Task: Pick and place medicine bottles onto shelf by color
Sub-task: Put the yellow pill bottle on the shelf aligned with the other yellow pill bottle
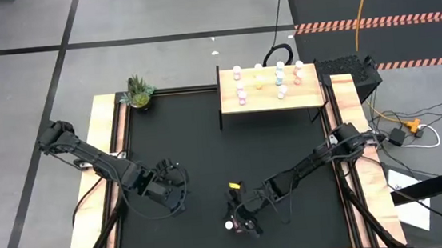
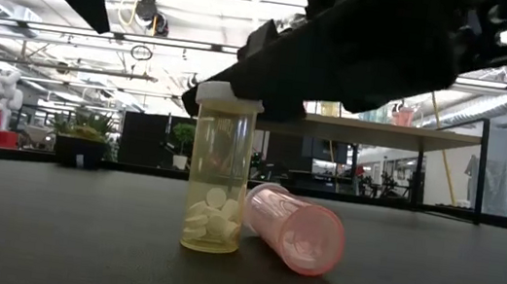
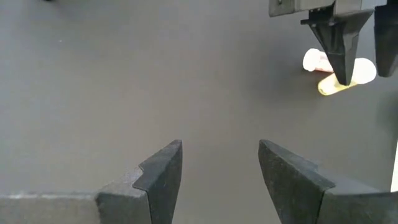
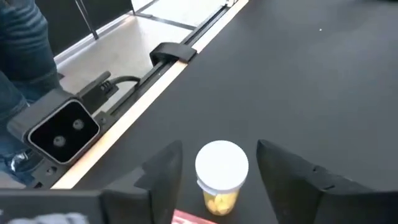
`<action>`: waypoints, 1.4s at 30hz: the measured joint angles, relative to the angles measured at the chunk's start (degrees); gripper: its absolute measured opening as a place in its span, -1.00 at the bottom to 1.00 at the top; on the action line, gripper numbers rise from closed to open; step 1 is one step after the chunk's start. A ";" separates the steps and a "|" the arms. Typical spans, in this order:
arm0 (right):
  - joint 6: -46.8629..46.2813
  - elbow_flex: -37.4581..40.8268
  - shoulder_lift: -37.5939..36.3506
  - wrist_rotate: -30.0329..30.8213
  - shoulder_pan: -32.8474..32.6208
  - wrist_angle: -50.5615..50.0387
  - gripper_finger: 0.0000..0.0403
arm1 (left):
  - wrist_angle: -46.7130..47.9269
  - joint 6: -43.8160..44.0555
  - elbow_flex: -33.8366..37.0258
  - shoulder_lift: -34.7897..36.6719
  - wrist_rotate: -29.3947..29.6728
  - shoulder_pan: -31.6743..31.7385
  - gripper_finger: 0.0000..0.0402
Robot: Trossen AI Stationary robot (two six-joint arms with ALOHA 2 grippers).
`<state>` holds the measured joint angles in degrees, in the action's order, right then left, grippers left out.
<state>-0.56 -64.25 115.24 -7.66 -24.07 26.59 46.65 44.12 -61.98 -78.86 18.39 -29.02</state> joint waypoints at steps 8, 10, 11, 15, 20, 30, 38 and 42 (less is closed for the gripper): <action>-0.59 0.02 -0.02 -0.02 0.23 -1.76 -0.32 | -0.02 0.07 0.00 0.01 -0.11 -0.02 0.05; -1.66 0.00 -0.04 -0.02 0.48 -1.53 -0.39 | -0.04 0.07 0.00 -0.01 -0.11 -0.02 0.05; -2.28 0.00 -0.04 0.00 0.66 -1.39 -0.41 | -0.04 0.09 0.00 0.02 -0.11 -0.02 0.05; -4.16 0.02 -0.52 0.04 1.28 -0.53 -0.46 | -0.04 0.13 0.00 0.00 -0.11 -0.02 0.05; -4.23 0.02 -4.84 0.15 2.86 -4.85 -0.43 | 0.03 0.88 0.00 0.02 -0.11 -0.02 0.05; 4.02 0.02 -31.62 11.55 13.98 -31.93 -0.43 | -0.02 1.26 0.00 0.02 2.89 0.23 0.05; 7.11 0.02 -47.86 25.62 33.15 -45.29 -0.42 | -0.17 4.04 0.00 0.02 4.72 2.12 0.05; 6.80 0.00 -48.26 24.33 41.23 -45.45 -0.42 | -0.20 4.51 0.00 0.01 5.24 2.96 0.05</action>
<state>6.23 -64.25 66.98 16.67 17.16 -18.86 46.46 48.63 -61.98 -78.85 23.63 -26.05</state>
